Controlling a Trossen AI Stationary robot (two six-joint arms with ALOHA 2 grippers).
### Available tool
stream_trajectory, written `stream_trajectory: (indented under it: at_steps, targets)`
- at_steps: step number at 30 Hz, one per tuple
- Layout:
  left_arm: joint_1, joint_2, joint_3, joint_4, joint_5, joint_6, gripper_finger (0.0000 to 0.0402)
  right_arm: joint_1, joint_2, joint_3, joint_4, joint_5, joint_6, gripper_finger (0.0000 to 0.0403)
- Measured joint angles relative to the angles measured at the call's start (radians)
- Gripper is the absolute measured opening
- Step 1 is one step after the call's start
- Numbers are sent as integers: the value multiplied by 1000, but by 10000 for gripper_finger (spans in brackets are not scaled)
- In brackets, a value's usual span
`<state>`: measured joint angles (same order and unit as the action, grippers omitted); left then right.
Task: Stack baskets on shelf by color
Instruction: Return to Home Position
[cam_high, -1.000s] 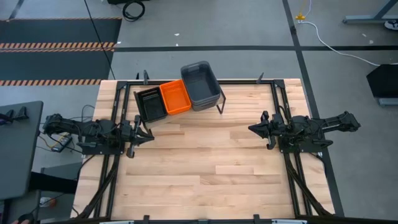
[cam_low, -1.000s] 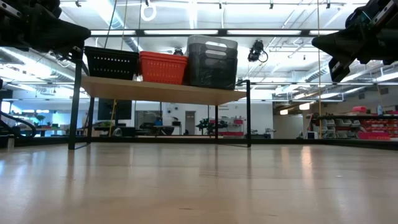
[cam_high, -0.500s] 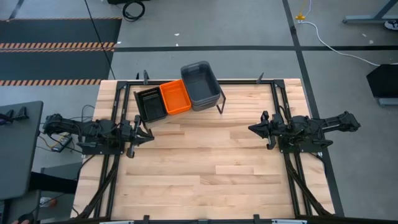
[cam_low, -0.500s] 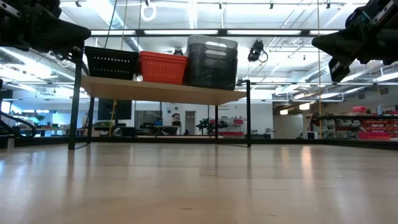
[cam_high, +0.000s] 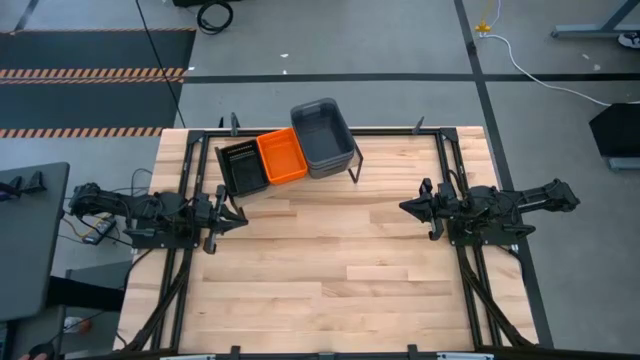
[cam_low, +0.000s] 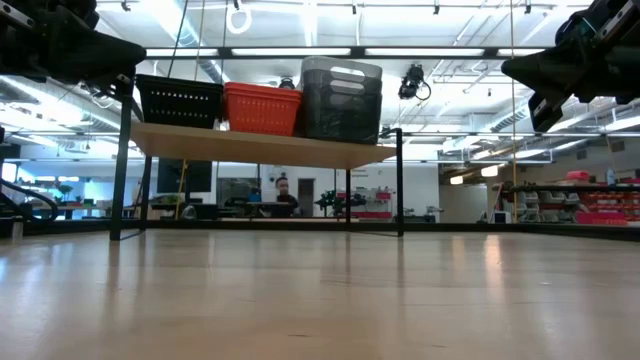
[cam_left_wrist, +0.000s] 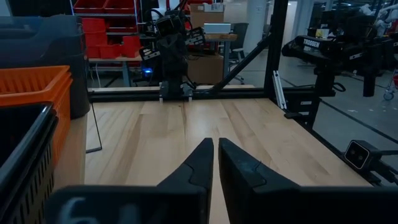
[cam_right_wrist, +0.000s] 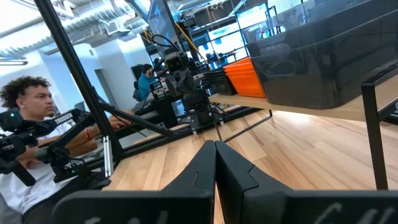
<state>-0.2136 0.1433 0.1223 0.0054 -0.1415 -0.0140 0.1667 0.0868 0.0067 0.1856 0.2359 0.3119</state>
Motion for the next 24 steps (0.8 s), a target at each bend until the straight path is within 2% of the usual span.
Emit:
stream_trajectory:
  at_steps: [24]
  targets:
    - [0, 0, 0, 0, 0, 0, 36, 0, 0, 0, 0, 0, 0, 10]
